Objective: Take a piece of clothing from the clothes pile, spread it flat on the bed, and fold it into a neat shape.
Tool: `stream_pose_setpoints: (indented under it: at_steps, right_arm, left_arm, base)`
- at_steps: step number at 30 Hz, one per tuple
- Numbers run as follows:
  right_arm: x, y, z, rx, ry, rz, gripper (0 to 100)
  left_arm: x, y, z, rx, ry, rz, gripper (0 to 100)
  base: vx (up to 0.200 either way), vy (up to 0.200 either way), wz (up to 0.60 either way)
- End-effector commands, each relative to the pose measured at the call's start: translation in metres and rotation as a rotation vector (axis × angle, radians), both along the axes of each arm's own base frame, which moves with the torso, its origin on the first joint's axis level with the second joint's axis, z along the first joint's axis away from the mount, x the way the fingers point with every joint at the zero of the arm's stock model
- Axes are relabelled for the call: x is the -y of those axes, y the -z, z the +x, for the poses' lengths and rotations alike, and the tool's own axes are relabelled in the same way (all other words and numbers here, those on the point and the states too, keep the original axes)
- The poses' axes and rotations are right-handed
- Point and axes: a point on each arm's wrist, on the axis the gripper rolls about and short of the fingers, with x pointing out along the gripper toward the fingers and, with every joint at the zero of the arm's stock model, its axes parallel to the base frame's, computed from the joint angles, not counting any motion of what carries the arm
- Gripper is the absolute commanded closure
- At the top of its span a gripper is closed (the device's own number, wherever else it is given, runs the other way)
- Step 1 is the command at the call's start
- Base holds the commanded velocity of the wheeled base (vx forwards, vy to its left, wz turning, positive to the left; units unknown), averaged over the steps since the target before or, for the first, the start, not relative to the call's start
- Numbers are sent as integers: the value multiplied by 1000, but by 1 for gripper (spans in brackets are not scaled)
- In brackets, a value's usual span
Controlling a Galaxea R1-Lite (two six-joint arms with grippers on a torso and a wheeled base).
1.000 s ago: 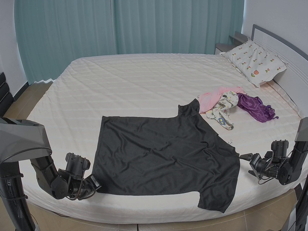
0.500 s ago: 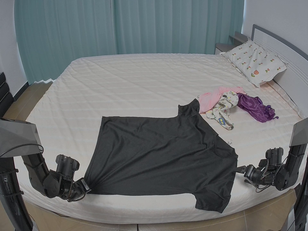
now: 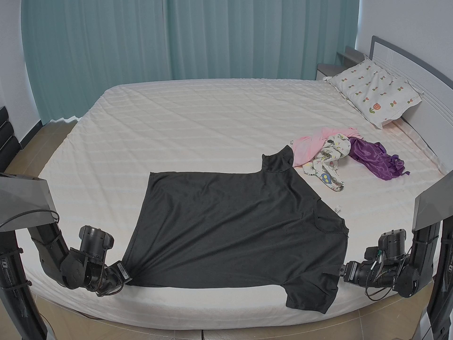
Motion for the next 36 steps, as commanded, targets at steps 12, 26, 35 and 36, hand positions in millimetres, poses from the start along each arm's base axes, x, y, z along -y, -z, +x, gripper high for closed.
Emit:
stream_pose_setpoints:
  at_steps: [12, 26, 35, 36]
  right_arm:
    - [-18, 23, -30, 1, -257, -78, 0]
    - [-19, 25, -31, 7, -282, -109, 100]
    - [-5, 16, -39, -47, -297, -170, 100]
    - [-5, 16, -39, -49, -300, -171, 100]
  left_arm:
    - [1, 0, 2, 3, 12, -33, 100]
    - [1, 0, 2, 2, 14, -32, 100]
    - [0, 0, -2, -11, 19, -24, 100]
    - [0, -1, -2, -10, 19, -24, 100]
  base:
    - [0, 0, 0]
    - [0, 0, 0]
    - [0, 0, 0]
    - [0, 0, 0]
